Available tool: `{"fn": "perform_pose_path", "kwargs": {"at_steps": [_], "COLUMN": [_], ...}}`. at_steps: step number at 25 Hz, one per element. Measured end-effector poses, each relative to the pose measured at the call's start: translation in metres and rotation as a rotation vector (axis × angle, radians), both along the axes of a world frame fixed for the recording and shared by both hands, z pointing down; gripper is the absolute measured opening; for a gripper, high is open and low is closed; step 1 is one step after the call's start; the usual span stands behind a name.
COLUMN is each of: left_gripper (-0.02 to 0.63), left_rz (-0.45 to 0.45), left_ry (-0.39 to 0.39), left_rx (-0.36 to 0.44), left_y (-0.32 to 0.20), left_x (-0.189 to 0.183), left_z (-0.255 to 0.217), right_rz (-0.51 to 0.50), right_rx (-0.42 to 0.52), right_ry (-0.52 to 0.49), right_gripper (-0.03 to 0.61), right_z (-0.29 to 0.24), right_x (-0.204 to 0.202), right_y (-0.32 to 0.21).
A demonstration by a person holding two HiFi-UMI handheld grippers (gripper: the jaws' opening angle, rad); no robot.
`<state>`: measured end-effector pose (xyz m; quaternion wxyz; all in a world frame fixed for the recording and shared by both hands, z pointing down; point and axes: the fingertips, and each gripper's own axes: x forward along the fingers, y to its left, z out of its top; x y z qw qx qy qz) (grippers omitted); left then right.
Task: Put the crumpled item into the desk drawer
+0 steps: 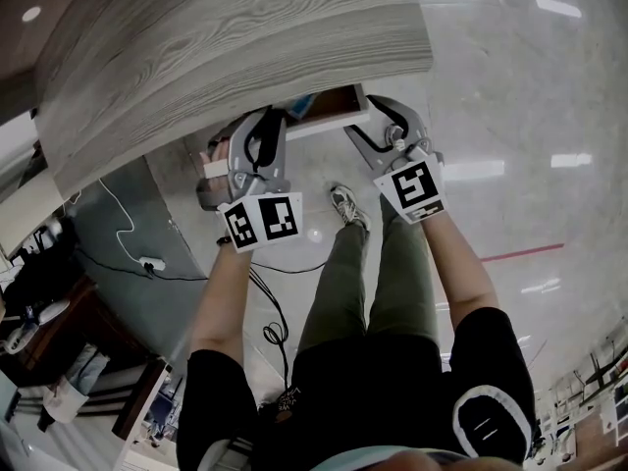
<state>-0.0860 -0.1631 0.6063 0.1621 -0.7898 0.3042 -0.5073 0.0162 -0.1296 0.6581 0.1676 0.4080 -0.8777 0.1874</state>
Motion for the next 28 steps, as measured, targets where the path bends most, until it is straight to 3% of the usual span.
{"fn": "perform_pose_path", "kwargs": {"at_steps": [16, 28], "left_gripper": [0.118, 0.118], "left_rz": [0.015, -0.047], "left_ry": [0.050, 0.119], "left_rx": [0.031, 0.057], "left_y": [0.008, 0.018], "left_x": [0.004, -0.013], "left_z": [-0.013, -0.030], "right_rz": [0.002, 0.035], "right_rx": [-0.003, 0.025], "right_ry": [0.012, 0.022], "right_gripper": [0.216, 0.218], "right_z": [-0.002, -0.017], "right_x": [-0.002, 0.008], "right_y": [-0.002, -0.002]}}
